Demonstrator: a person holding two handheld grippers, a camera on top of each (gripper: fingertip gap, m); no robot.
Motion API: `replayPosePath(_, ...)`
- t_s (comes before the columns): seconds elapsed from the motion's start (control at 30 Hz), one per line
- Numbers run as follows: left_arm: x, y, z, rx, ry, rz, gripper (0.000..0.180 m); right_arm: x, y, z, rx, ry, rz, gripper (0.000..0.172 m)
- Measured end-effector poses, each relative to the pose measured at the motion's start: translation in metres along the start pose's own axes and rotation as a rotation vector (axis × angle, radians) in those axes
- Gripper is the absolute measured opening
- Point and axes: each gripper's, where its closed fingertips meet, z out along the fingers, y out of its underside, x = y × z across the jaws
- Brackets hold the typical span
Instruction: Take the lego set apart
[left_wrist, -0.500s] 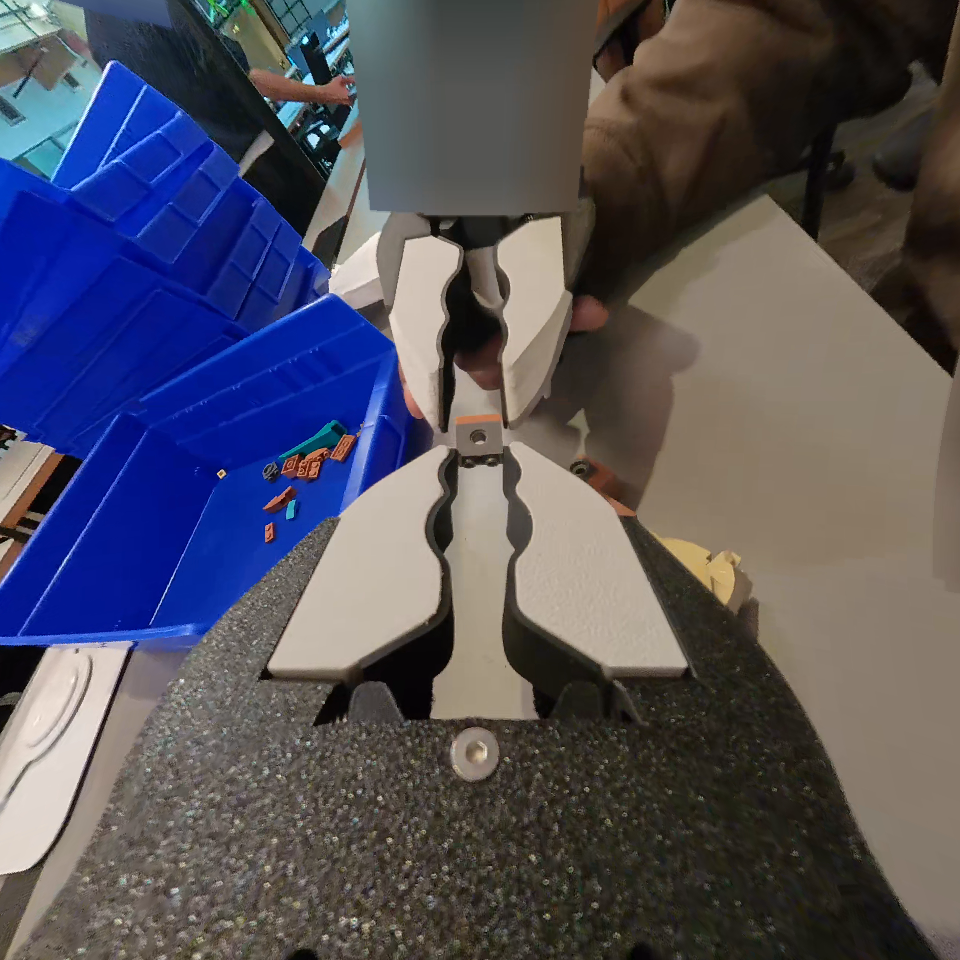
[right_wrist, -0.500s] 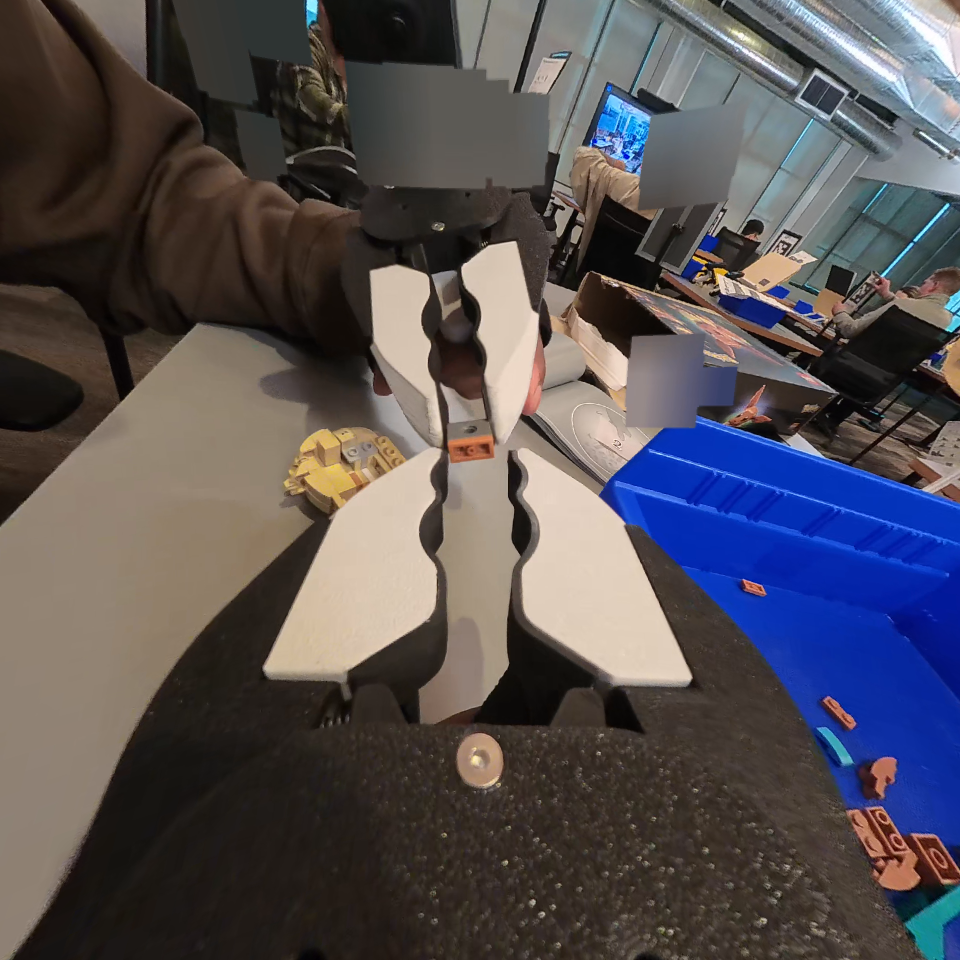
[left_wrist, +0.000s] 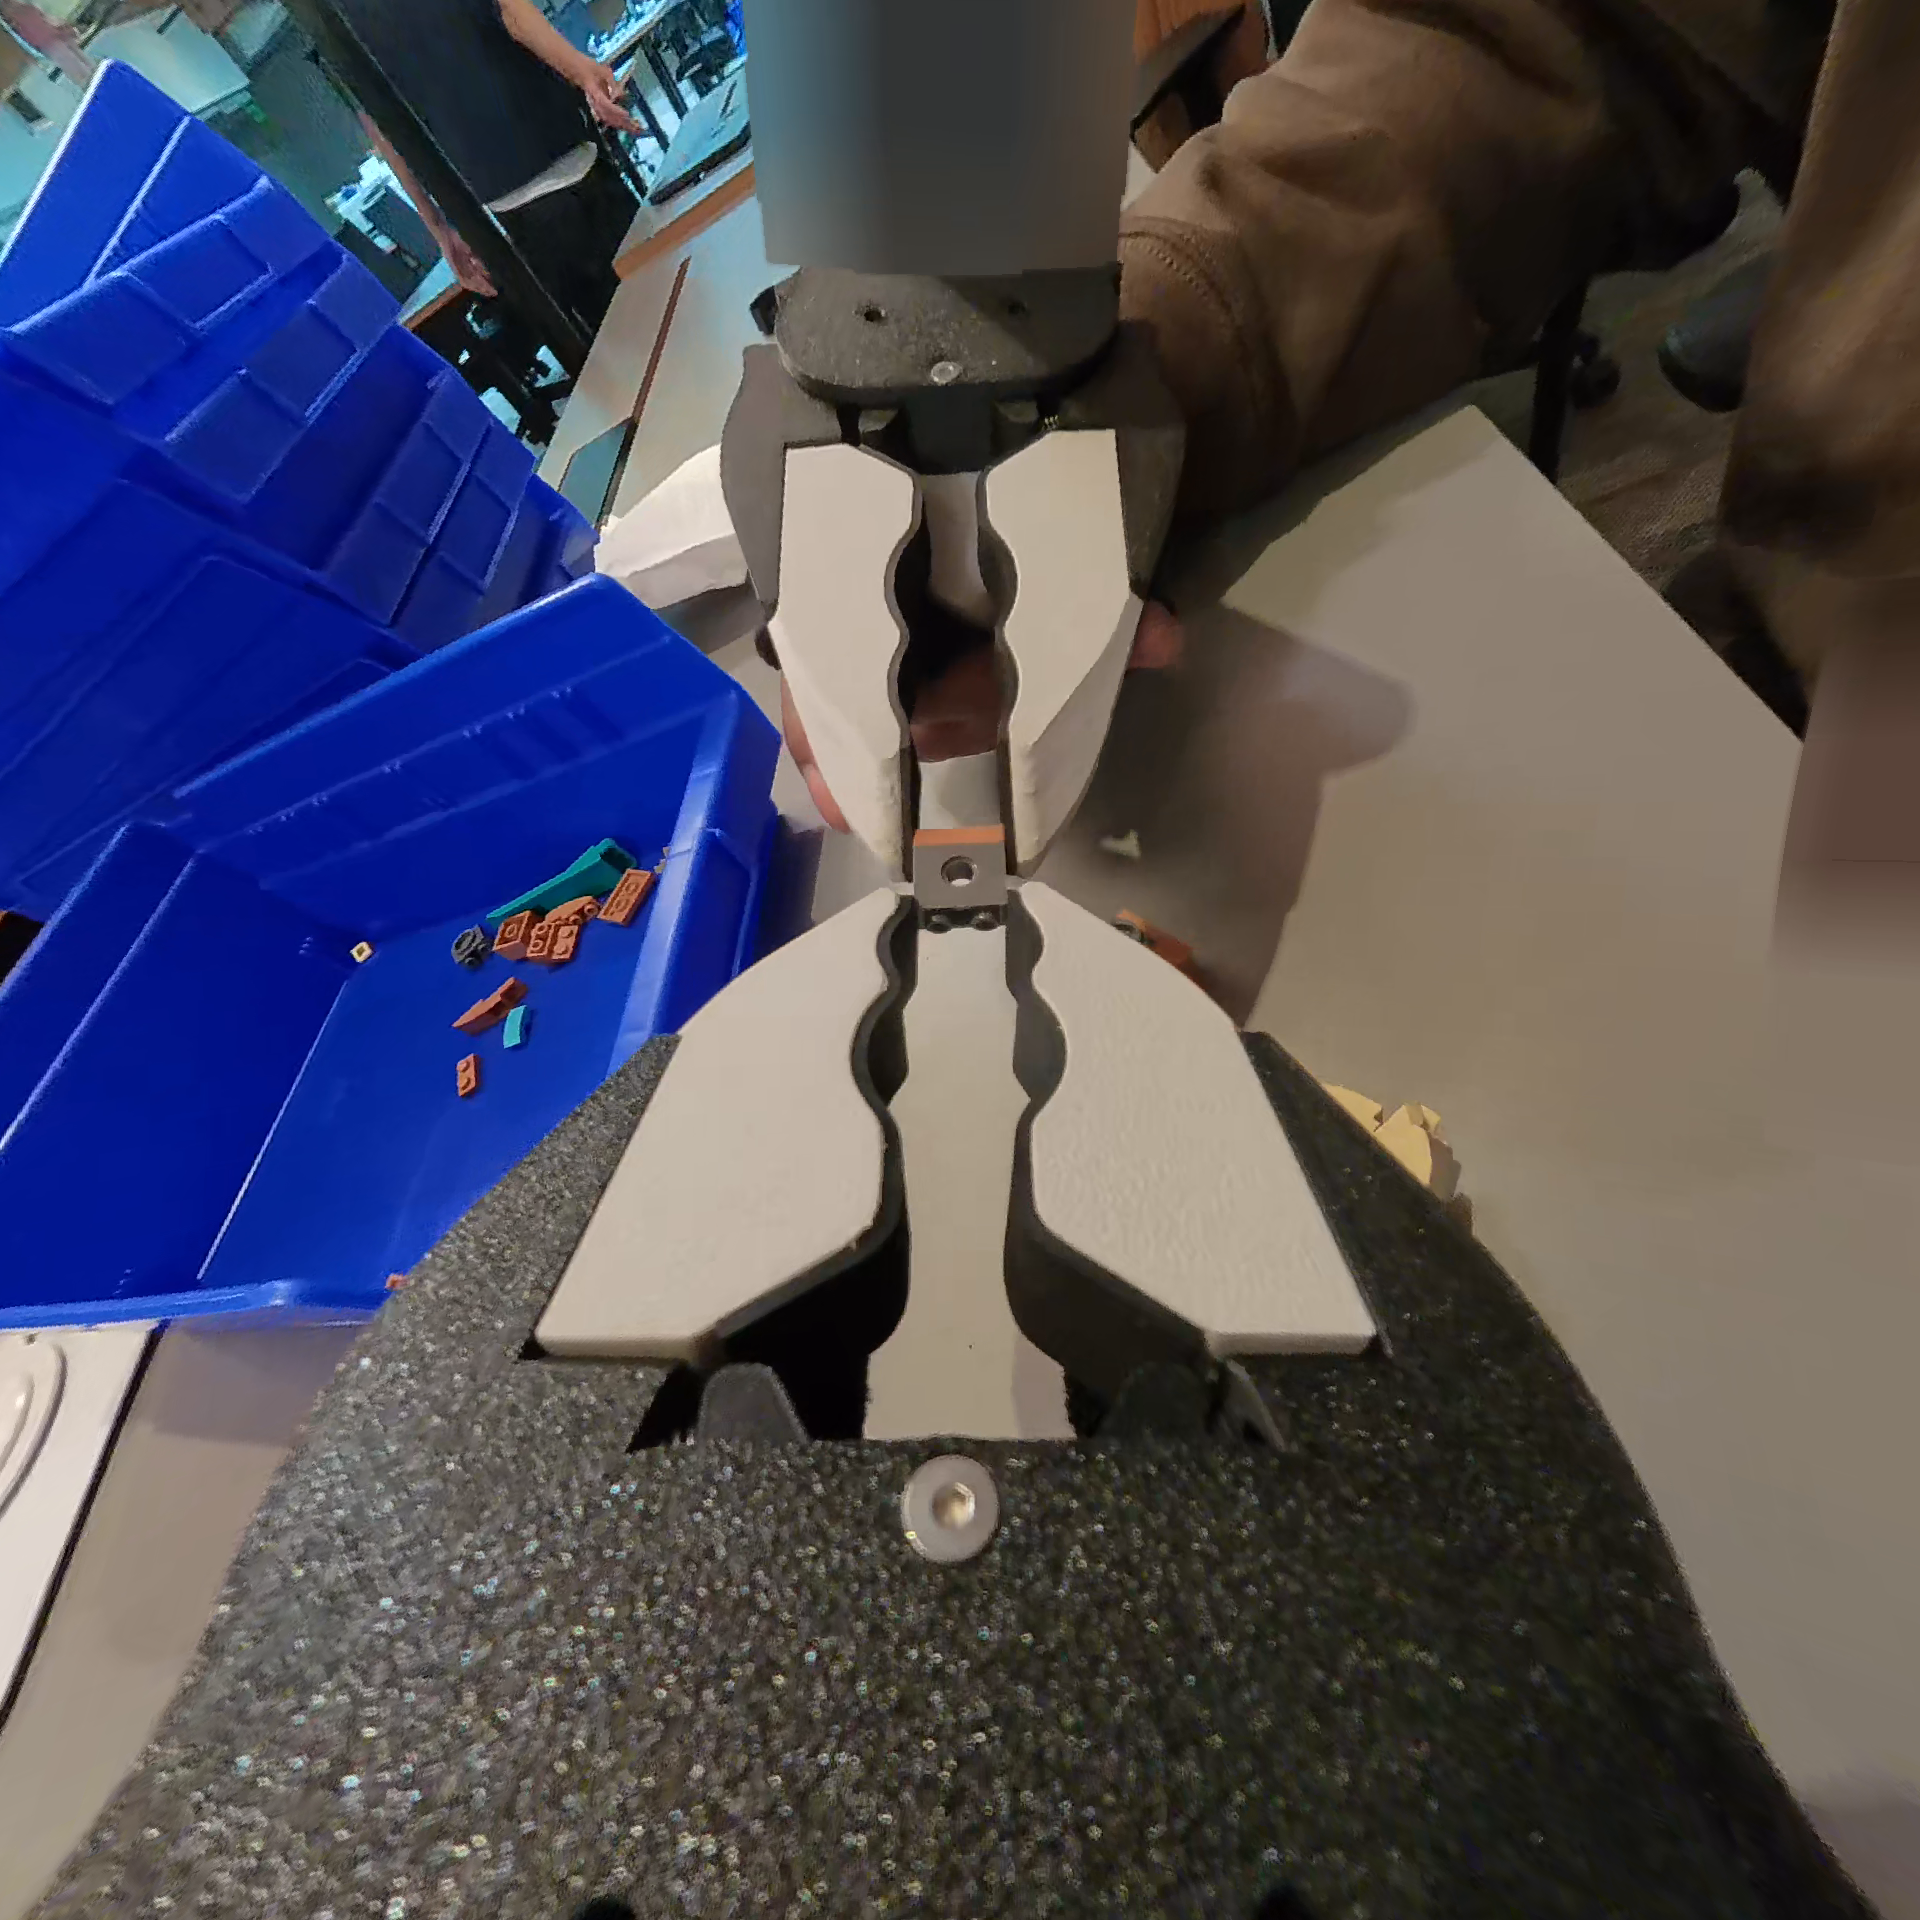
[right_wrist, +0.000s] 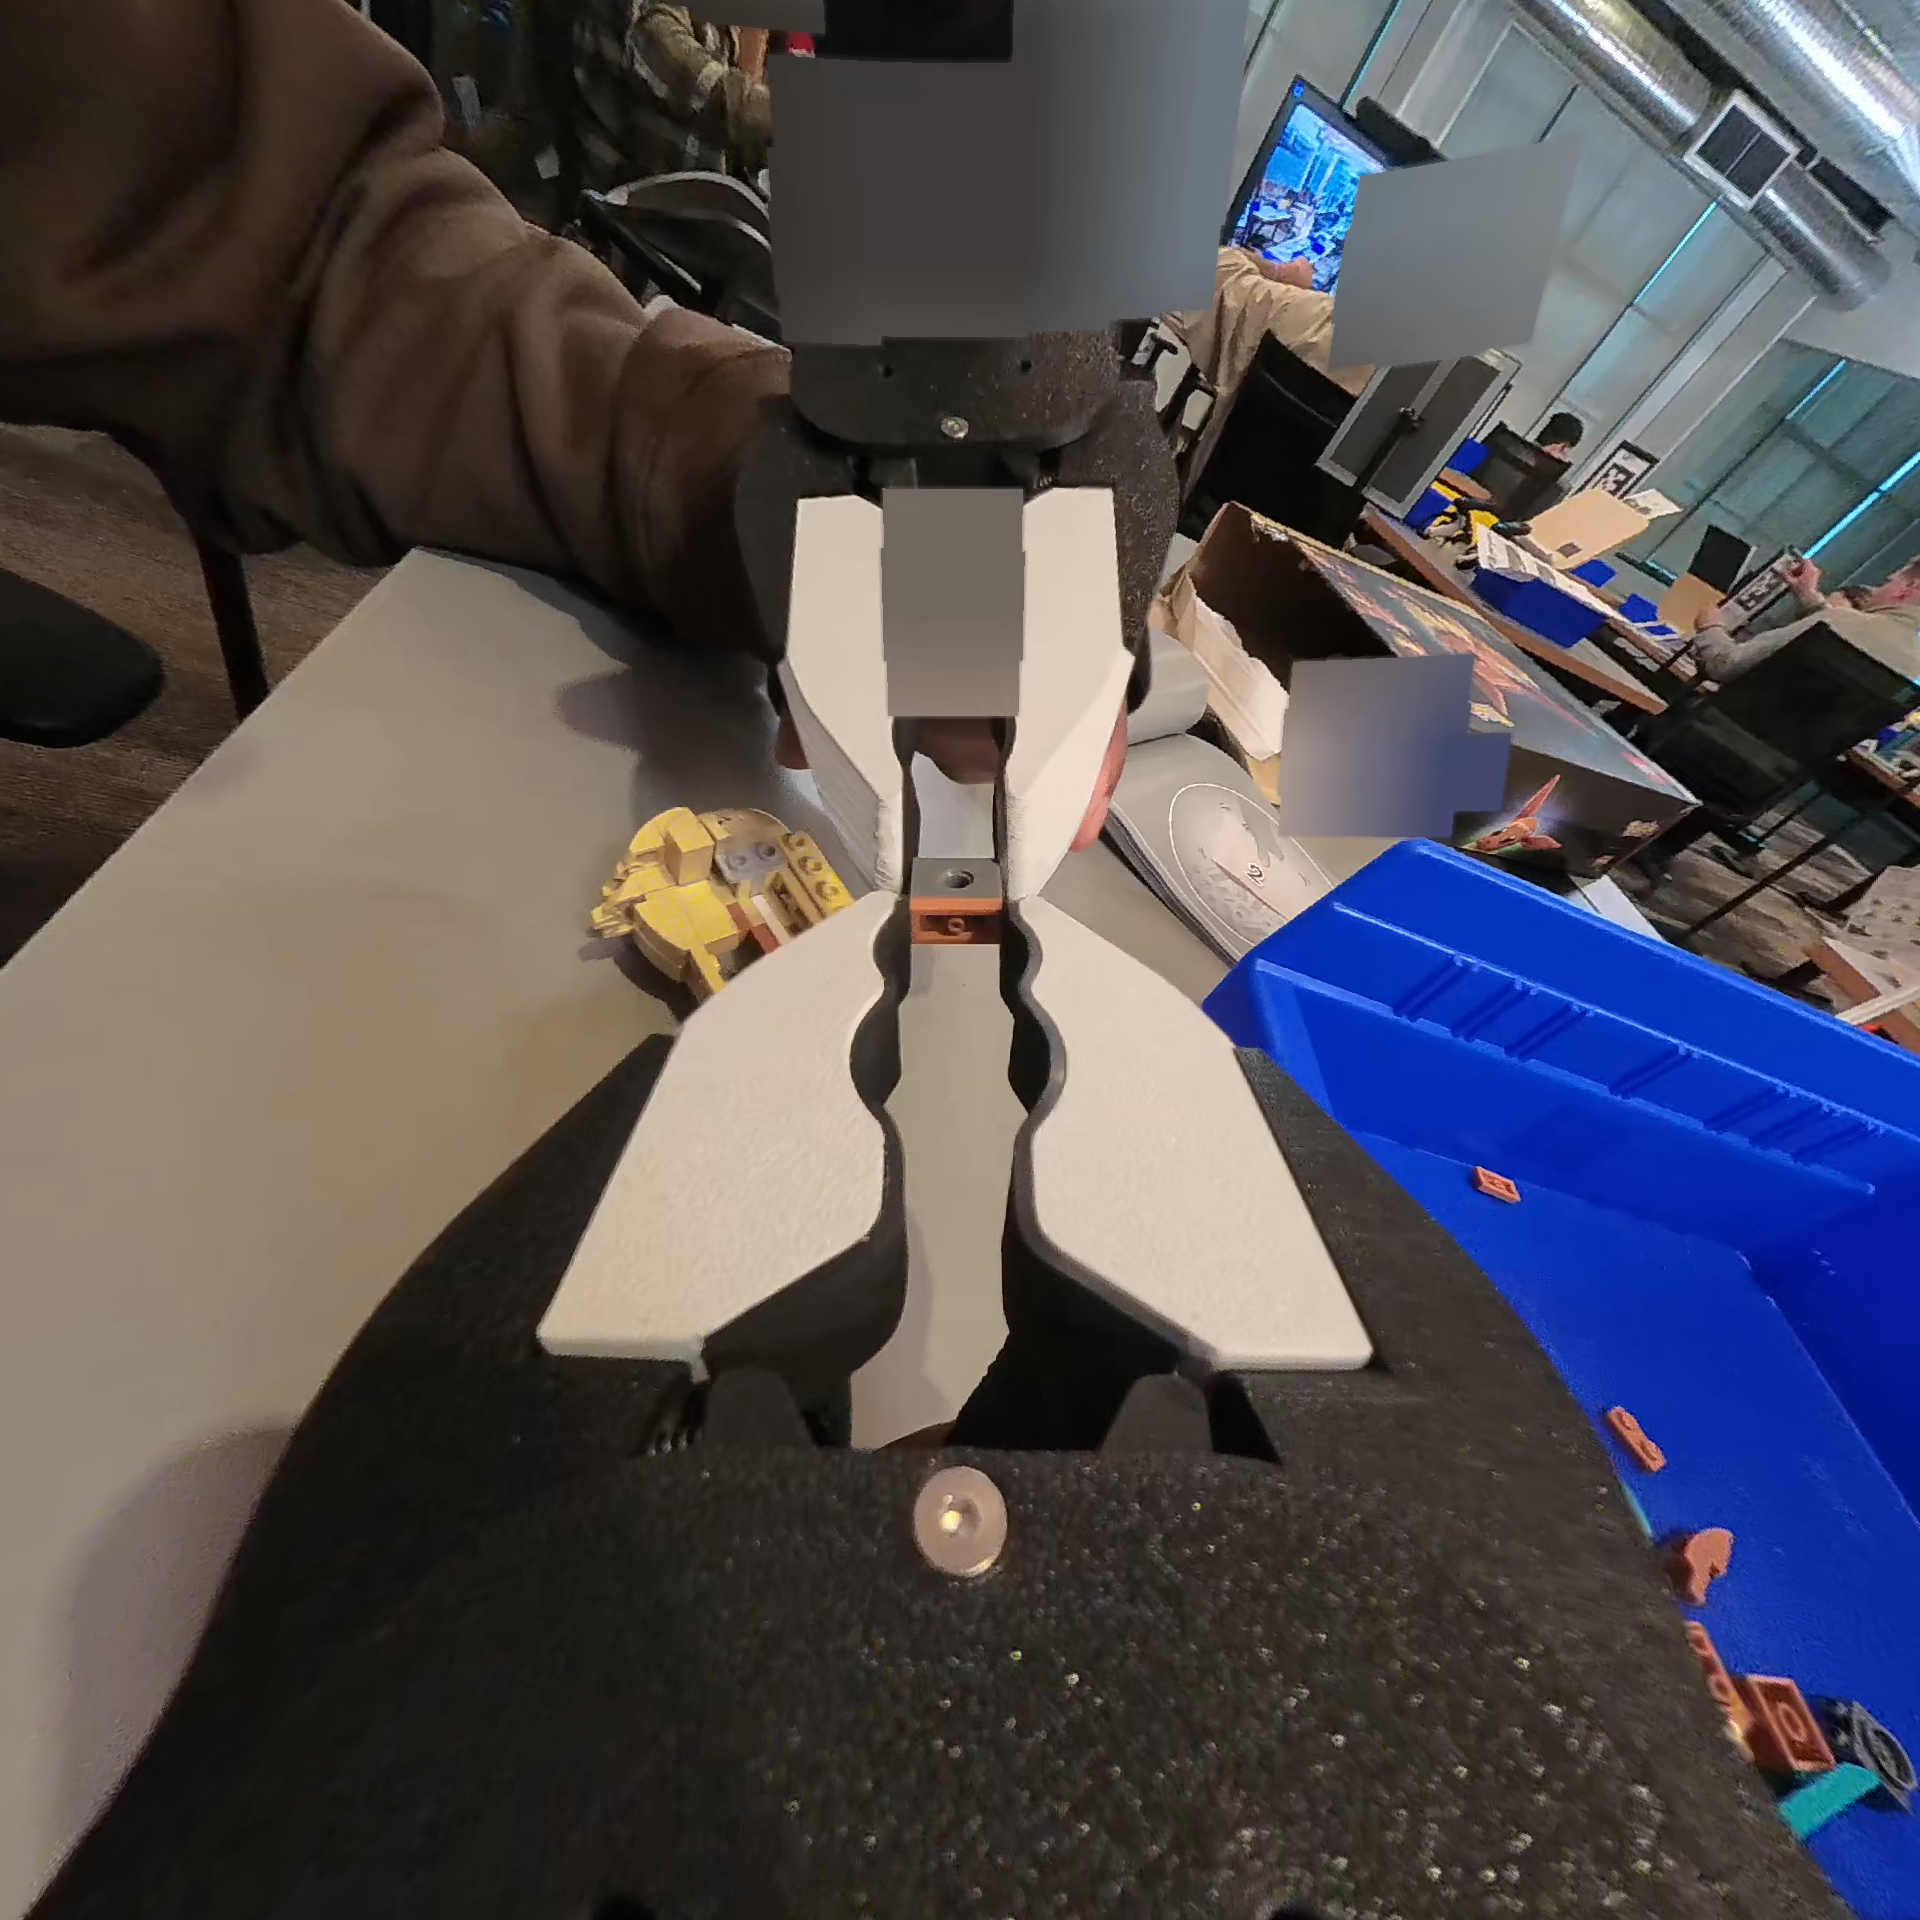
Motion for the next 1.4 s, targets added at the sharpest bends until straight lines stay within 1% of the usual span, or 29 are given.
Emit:
replayPosePath(0.47, 0.003, -0.003, -0.001, 0.051, 0.044, -0.034, 0.016, -0.004, -0.001, -0.004, -0.01, -0.039, 0.014, 0.016)
replayPosePath(0.87, 0.012, -0.007, -0.002, 0.073, 0.094, -0.017, 0.016, -0.013, -0.005, -0.008, 0.017, -0.151, 0.133, 0.015)
replayPosePath(0.9, 0.012, -0.006, -0.002, 0.07, 0.095, -0.015, 0.016, -0.011, -0.005, -0.01, 0.019, -0.14, 0.141, 0.0)
replayPosePath(0.97, -0.002, 0.007, -0.011, 0.016, 0.027, -0.019, 0.016, -0.001, -0.011, -0.023, 0.076, -0.117, 0.172, 0.0)
replayPosePath(1.07, -0.031, 0.001, -0.036, 0.119, -0.07, -0.129, 0.016, 0.037, -0.008, -0.045, 0.106, 0.097, 0.162, 0.0)
replayPosePath(1.13, -0.035, 0.0, -0.037, 0.113, -0.088, -0.128, 0.016, 0.043, -0.009, -0.046, 0.105, 0.146, 0.137, 0.0)
replayPosePath(1.2, -0.028, 0.001, -0.029, 0.081, -0.076, -0.099, 0.016, 0.038, -0.007, -0.035, 0.058, 0.16, 0.09, 0.013)
replayPosePath(1.3, -0.018, 0.004, -0.014, 0.016, -0.069, -0.034, 0.016, 0.027, 0.005, -0.014, -0.064, 0.163, -0.008, 0.027)
replayPosePath(1.4, -0.016, 0.005, -0.008, -0.057, -0.109, 0.06, 0.016, 0.018, 0.014, -0.003, -0.138, 0.148, -0.069, 0.028)
